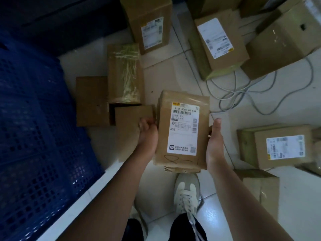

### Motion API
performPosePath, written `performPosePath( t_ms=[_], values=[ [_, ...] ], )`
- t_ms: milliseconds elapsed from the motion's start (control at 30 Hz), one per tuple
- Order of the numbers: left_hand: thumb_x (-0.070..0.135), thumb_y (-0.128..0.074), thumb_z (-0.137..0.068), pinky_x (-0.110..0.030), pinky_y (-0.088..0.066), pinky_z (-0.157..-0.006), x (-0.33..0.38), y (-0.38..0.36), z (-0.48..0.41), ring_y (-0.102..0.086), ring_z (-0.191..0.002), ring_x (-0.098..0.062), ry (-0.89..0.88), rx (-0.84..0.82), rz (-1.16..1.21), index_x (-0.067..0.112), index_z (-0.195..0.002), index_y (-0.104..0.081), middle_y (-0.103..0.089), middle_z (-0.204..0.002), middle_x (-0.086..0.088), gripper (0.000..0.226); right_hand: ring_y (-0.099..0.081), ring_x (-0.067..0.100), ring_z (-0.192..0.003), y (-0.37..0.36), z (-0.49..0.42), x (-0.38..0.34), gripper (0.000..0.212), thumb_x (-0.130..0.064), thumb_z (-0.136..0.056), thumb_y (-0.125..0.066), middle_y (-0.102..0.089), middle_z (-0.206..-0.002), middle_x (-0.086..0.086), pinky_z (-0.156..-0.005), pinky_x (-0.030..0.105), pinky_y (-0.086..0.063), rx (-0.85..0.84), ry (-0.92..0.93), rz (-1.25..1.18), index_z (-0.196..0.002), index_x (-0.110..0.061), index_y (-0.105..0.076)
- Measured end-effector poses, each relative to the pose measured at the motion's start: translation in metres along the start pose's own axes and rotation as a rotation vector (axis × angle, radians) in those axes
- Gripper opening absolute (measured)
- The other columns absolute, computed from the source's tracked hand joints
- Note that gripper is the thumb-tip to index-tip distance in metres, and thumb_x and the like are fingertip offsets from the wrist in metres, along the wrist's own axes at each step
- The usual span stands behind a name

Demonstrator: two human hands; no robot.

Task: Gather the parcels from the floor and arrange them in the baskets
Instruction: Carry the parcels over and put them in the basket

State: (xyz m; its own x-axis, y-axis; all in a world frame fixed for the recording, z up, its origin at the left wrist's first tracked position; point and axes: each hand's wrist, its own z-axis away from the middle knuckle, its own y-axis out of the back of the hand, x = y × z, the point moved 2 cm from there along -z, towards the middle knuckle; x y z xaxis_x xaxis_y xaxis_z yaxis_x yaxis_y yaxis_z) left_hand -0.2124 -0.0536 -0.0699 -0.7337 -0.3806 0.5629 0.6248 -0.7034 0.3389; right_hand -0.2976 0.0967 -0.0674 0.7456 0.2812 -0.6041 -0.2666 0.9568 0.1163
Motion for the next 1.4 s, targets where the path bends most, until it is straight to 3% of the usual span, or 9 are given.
performPosePath(
  t_ms=[67,133,367,633,767,867,967,1067,1400],
  values=[
    [0.001,-0.04,-0.093,-0.022,-0.035,-0.084,-0.016,-0.012,0.0,-0.043,-0.09,0.002,0.041,-0.001,0.051,0.017,-0.116,-0.046,-0.033,-0.118,0.0,0.028,-0.071,0.027,-0.098,0.012,-0.01,0.014,0.067,-0.076,-0.084,-0.039,-0.075,-0.101,0.008,-0.099,0.052,-0.05,0.024,-0.023,0.009,-0.1,-0.019,-0.07],
    [0.006,-0.041,-0.095,-0.03,-0.04,-0.091,-0.029,-0.024,-0.001,-0.047,-0.099,-0.01,0.084,0.01,0.194,0.015,-0.116,-0.052,-0.035,-0.119,-0.003,0.025,-0.068,0.029,-0.103,0.02,-0.018,0.024,0.068,-0.08,-0.079,-0.047,-0.071,-0.11,0.009,-0.101,0.054,-0.048,0.031,-0.033,0.032,-0.106,-0.022,-0.068],
    [0.067,-0.032,-0.084,-0.043,-0.045,-0.104,-0.04,-0.044,-0.01,-0.063,-0.111,-0.025,0.227,-0.146,0.174,0.028,-0.123,-0.065,-0.069,-0.12,-0.004,0.064,-0.075,0.02,-0.079,0.028,-0.03,0.031,0.068,-0.064,-0.099,-0.017,-0.078,-0.086,0.002,-0.085,0.038,-0.056,-0.134,-0.221,-0.108,-0.096,-0.024,-0.072],
    [0.061,-0.021,-0.098,-0.047,-0.049,-0.101,-0.005,-0.04,0.003,-0.068,-0.105,-0.031,0.333,-0.305,0.224,0.018,-0.116,-0.071,-0.074,-0.107,-0.011,0.069,-0.075,0.02,-0.083,0.027,-0.017,0.001,0.068,-0.06,-0.101,-0.015,-0.077,-0.097,0.006,-0.066,0.031,-0.06,-0.225,-0.209,-0.134,-0.103,-0.022,-0.071],
    [0.057,-0.026,-0.097,-0.036,-0.052,-0.085,0.055,-0.019,0.024,-0.07,-0.083,-0.027,0.29,-0.314,0.244,0.022,-0.089,-0.074,-0.076,-0.088,-0.007,0.06,-0.074,0.025,-0.093,0.016,0.009,-0.057,0.065,-0.061,-0.1,-0.022,-0.076,-0.105,0.009,-0.086,0.042,-0.057,-0.237,-0.136,-0.2,-0.103,-0.021,-0.074],
    [0.055,-0.032,-0.095,-0.032,-0.052,-0.072,0.116,0.008,0.055,-0.066,-0.071,-0.026,0.241,-0.338,0.264,0.021,-0.081,-0.071,-0.073,-0.078,-0.006,0.054,-0.075,0.016,-0.075,0.008,0.043,-0.117,0.057,-0.055,-0.102,-0.027,-0.078,-0.089,0.003,-0.076,0.034,-0.057,-0.246,-0.077,-0.213,-0.091,-0.023,-0.073],
    [0.059,-0.032,-0.095,-0.035,-0.054,-0.078,0.181,0.042,0.104,-0.067,-0.075,-0.026,0.188,-0.338,0.284,0.02,-0.091,-0.072,-0.074,-0.084,-0.006,0.056,-0.073,0.011,-0.07,0.002,0.094,-0.185,0.053,-0.05,-0.104,-0.025,-0.077,-0.079,-0.002,-0.062,0.022,-0.058,-0.283,-0.008,-0.241,-0.093,-0.022,-0.069],
    [0.062,-0.03,-0.096,-0.042,-0.054,-0.087,0.248,0.083,0.172,-0.07,-0.087,-0.03,0.121,-0.32,0.316,0.018,-0.107,-0.073,-0.076,-0.092,-0.008,0.063,-0.072,0.016,-0.077,-0.001,0.166,-0.257,0.056,-0.056,-0.102,-0.026,-0.077,-0.082,-0.002,-0.071,0.028,-0.055,-0.291,0.029,-0.24,-0.096,-0.023,-0.07],
    [0.068,-0.033,-0.091,-0.039,-0.056,-0.084,0.444,0.25,0.414,-0.07,-0.084,-0.029,-0.11,-0.251,0.394,0.024,-0.089,-0.076,-0.077,-0.086,-0.009,0.062,-0.07,0.015,-0.06,-0.016,0.435,-0.477,0.051,-0.055,-0.101,-0.032,-0.076,-0.077,0.002,-0.054,0.023,-0.056,-0.37,0.254,-0.126,-0.09,-0.022,-0.069]
  ],
)
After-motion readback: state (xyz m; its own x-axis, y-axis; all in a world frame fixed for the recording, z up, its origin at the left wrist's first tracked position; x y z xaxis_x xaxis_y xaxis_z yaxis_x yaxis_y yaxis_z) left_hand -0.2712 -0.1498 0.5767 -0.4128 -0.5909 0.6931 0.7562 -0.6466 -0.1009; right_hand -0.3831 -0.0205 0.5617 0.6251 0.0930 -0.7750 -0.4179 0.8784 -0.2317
